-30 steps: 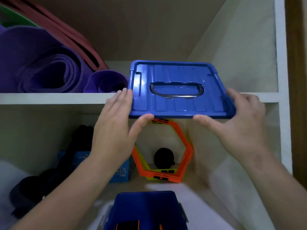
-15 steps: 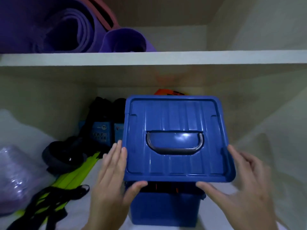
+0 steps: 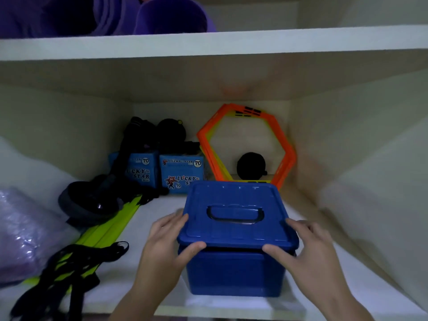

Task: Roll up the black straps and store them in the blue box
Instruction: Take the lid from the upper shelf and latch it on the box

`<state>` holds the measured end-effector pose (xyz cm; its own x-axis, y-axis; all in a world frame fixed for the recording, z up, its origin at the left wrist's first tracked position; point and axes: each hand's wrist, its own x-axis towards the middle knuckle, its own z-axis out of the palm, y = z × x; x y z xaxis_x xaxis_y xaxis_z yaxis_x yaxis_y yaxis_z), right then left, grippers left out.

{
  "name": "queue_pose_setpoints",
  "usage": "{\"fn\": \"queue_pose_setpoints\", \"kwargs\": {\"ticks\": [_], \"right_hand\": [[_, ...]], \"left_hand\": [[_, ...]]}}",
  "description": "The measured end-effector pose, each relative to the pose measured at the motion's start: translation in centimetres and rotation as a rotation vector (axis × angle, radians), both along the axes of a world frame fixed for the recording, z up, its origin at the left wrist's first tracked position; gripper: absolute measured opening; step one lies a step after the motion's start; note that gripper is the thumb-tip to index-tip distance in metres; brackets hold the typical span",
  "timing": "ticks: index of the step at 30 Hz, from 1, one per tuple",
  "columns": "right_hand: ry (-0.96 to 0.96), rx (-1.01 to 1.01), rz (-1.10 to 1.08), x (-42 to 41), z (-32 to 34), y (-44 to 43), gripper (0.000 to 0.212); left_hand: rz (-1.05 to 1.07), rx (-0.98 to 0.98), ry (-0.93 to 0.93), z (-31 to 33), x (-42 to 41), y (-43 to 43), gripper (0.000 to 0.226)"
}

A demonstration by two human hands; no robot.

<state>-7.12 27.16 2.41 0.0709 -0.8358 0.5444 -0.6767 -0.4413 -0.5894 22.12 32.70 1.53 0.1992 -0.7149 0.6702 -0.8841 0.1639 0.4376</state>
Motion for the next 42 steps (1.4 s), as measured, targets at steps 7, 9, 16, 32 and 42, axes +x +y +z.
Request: {"fn": "queue_pose_setpoints", "kwargs": {"ticks": [7, 9, 16, 32, 42], "right_hand": [[0.034, 0.043, 0.002, -0.2, -1.2, 0.0, 0.078], [0.041, 0.033, -0.001, -0.3, -1.6, 0.0, 0.078], [0.164, -0.019, 0.014, -0.3, -2.0, -0.2, 0.087], [0.448, 0.02, 0.31, 5.0, 3.5, -3.1, 0.069], [0.601, 0.324, 0.443, 10.5, 4.2, -6.9, 0.08]], "left_hand": [[0.016, 0.047, -0.074, -2.0, 0.7, -0.1, 0.097], [0.015, 0.068, -0.04, -2.3, 0.6, 0.0, 0.1], [0.031, 0.115, -0.039, -2.6, 0.5, 0.0, 0.095], [-0.116, 0.392, 1.371, -2.1, 1.5, -3.0, 0.031], [-0.326, 0.45, 1.813, -3.4, 3.7, -5.4, 0.034]]}}
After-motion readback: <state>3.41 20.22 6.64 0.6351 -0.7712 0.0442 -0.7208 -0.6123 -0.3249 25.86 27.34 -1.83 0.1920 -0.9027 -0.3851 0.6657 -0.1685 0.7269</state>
